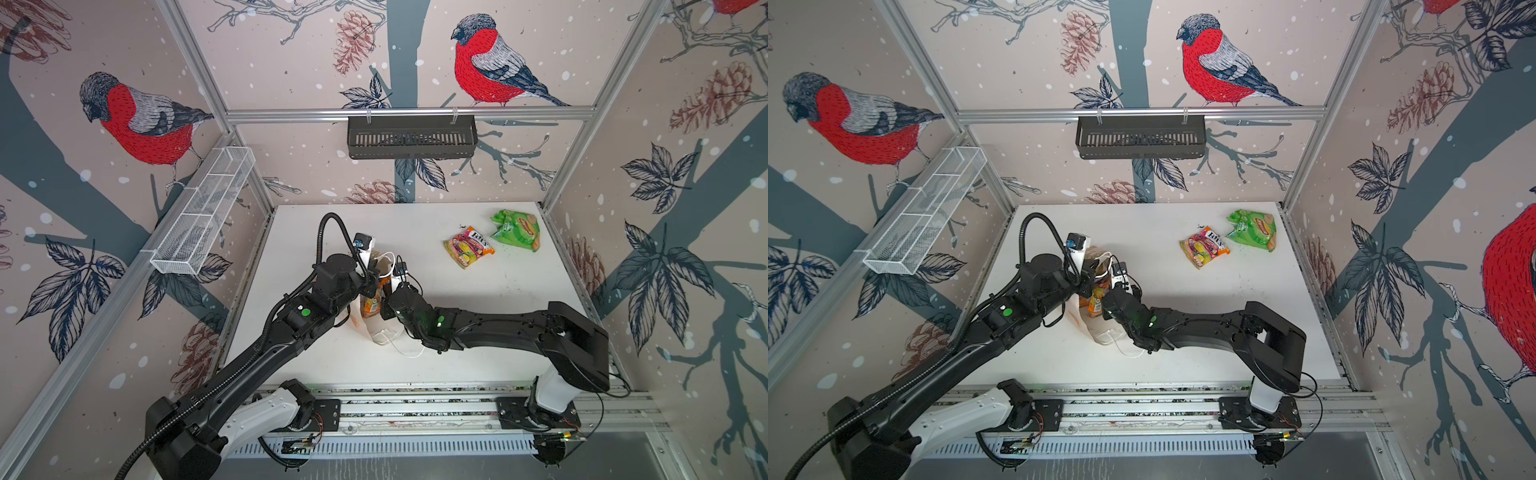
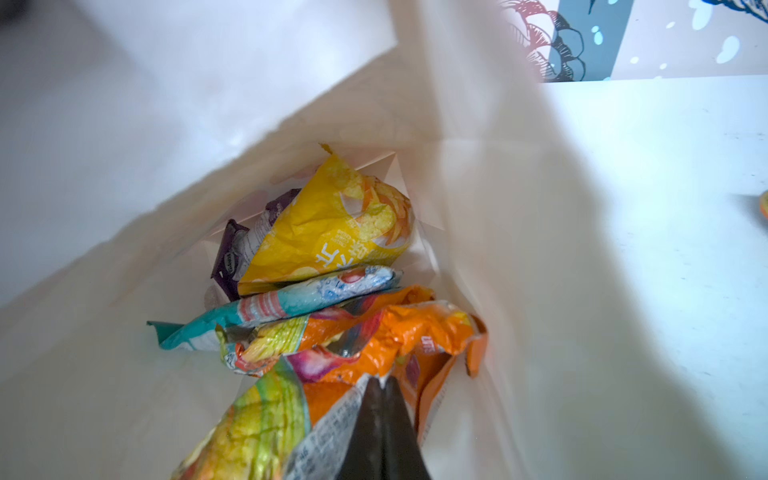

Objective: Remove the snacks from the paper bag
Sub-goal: 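Close the right gripper on the orange snack packet inside the bag, then lift the orange packet out of the bag toward the FOX'S packet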

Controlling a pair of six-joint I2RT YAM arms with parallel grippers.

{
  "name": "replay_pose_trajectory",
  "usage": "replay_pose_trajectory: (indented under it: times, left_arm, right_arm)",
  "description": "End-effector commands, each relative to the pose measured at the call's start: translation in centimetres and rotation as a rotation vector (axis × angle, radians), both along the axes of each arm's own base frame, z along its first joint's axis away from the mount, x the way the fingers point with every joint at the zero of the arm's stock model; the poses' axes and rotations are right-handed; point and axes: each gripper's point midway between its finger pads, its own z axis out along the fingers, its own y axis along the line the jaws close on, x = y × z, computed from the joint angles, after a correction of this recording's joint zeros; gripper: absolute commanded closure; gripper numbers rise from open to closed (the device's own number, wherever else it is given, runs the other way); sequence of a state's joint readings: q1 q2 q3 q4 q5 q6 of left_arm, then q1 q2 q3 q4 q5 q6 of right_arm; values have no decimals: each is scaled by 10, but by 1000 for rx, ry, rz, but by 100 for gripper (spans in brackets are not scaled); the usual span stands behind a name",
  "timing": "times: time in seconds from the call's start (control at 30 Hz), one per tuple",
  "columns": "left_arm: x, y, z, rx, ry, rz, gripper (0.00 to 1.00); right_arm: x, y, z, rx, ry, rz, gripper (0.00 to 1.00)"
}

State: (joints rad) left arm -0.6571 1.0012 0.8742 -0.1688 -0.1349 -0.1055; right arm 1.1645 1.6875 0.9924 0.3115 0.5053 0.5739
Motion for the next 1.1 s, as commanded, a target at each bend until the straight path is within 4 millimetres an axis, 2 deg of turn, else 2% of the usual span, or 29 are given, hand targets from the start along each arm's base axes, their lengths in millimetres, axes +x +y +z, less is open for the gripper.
replay_pose_trajectory:
  times: [0.0, 0.2, 0.57, 0.77, 1.07]
  left_arm:
    - [5, 2, 13, -23, -42, 26, 100]
    - [6, 3, 11, -19, -42, 34, 100]
    - [8, 4, 9, -13, -34, 42, 100]
    - [9, 5, 9, -11, -31, 49, 100]
    - [9, 6, 9, -14, -29, 55, 100]
  right_arm:
    - [3, -3, 13, 40, -21, -33, 100]
    - [0, -8, 21, 52, -27, -34, 100]
    - [-11, -15, 49, 100, -55, -13, 100]
    - [-22, -18, 71, 121, -92, 7, 100]
    - [-29, -36, 94, 124, -133, -19, 100]
